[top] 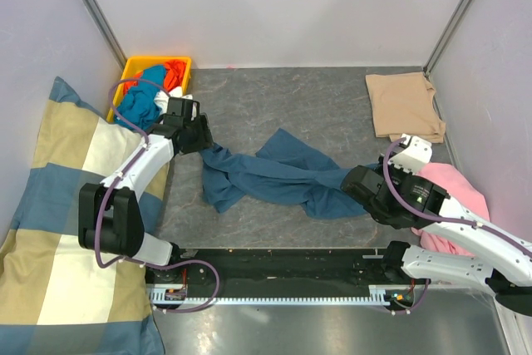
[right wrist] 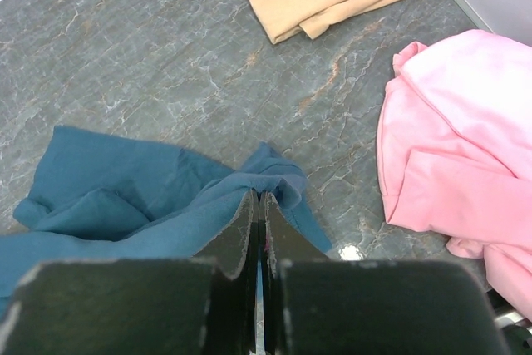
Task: Fold and stack the t-shirts
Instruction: Flatten the tshirt out
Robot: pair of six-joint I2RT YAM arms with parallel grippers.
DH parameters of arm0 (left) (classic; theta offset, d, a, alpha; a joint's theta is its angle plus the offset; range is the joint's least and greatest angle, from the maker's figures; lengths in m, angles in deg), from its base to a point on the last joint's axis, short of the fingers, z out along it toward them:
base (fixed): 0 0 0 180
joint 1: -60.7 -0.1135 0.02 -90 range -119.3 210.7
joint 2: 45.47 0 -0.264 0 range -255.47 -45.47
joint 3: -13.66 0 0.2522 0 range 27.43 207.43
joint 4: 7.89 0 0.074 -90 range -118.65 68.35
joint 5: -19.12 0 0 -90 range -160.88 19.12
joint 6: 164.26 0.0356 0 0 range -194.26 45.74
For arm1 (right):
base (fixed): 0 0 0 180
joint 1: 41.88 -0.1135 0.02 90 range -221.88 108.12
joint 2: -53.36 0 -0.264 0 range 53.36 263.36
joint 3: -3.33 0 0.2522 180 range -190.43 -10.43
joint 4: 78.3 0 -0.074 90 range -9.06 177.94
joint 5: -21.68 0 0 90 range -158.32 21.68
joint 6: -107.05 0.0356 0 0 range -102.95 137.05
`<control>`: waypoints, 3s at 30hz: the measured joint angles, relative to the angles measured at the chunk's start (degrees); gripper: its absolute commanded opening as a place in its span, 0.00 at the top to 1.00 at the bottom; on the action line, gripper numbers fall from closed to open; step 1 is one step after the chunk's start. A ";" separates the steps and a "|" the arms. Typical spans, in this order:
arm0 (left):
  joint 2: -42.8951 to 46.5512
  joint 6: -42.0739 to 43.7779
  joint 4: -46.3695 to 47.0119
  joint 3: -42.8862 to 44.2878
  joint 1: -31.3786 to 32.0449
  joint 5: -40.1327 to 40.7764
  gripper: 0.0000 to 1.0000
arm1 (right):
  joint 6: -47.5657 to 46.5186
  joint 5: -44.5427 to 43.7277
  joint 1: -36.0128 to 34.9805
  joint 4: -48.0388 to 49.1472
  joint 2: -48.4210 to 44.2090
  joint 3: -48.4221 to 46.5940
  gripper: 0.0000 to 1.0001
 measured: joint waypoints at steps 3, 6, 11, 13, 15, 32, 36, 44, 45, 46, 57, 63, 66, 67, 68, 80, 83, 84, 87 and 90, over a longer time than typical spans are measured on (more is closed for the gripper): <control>0.02 0.02 -0.02 0.42 -0.50 -0.02 0.34 | -0.31 0.22 0.00 0.50 0.00 0.42 1.00; 0.02 0.02 -0.02 0.50 -0.83 -0.02 0.34 | -0.35 0.37 0.00 0.81 0.00 0.44 1.00; 0.00 0.00 -0.02 0.48 -1.07 -0.04 0.34 | -0.63 0.37 0.00 1.01 0.00 0.46 1.00; 0.00 -0.02 0.07 0.35 -1.11 -0.02 0.35 | -0.87 0.39 0.00 1.03 0.00 0.44 1.00; 0.00 -0.09 0.35 -0.15 -1.11 0.00 0.35 | -1.20 0.37 0.00 1.05 0.00 0.44 1.00; -1.42 -4.70 4.72 -4.35 -1.38 2.36 0.98 | -6.12 0.83 0.11 2.23 0.02 0.42 1.00; -3.10 -5.18 5.95 -4.33 -1.60 2.84 0.98 | -7.37 1.33 0.11 2.60 0.07 0.31 1.00; -3.65 -4.02 1.57 3.69 -1.77 2.16 0.98 | -8.57 1.42 0.13 3.78 0.13 0.04 1.00; -3.56 -3.41 0.24 6.08 -1.90 1.57 0.98 | -9.57 1.11 0.20 3.89 0.31 -0.59 1.00; -3.56 -2.80 -1.33 8.92 -2.08 0.76 0.98 | -10.86 0.68 0.31 3.98 0.72 -1.84 1.00; -1.84 2.62 -13.60 45.48 -2.84 -5.86 0.98 | -48.76 0.74 9.99 28.33 12.72 -25.44 1.00; 1.81 4.63 -18.43 45.44 -3.48 -7.80 0.98 | -60.67 16.90 16.68 34.25 23.78 -36.85 1.00; 2.29 5.68 -20.06 43.87 -4.22 -8.17 0.98 | -63.04 21.88 17.84 34.14 26.12 -38.95 1.00; 2.32 6.03 -20.59 43.28 -4.66 -8.31 0.98 | -63.63 22.95 18.16 33.90 26.67 -39.52 1.00; 2.38 6.34 -20.96 42.49 -5.11 -8.37 0.98 | -64.02 23.63 18.49 33.81 26.88 -39.76 1.00; 13.73 6.80 -24.76 30.08 -7.43 -14.05 0.98 | -60.57 30.47 20.28 19.61 19.61 -40.96 1.00; 16.94 6.80 -28.24 34.95 -7.41 -15.58 0.98 | -59.82 32.63 20.31 13.51 19.74 -49.18 1.00; 17.53 6.80 -28.85 37.99 -7.37 -15.72 0.98 | -59.78 33.14 20.31 11.61 20.44 -53.88 1.00; 18.88 6.75 -28.74 44.04 -6.75 -15.74 0.98 | -60.43 33.07 20.31 9.09 23.37 -69.35 1.00; 19.78 6.69 -27.39 48.00 -6.58 -15.69 0.98 | -61.72 30.56 20.31 10.43 25.20 -78.03 1.00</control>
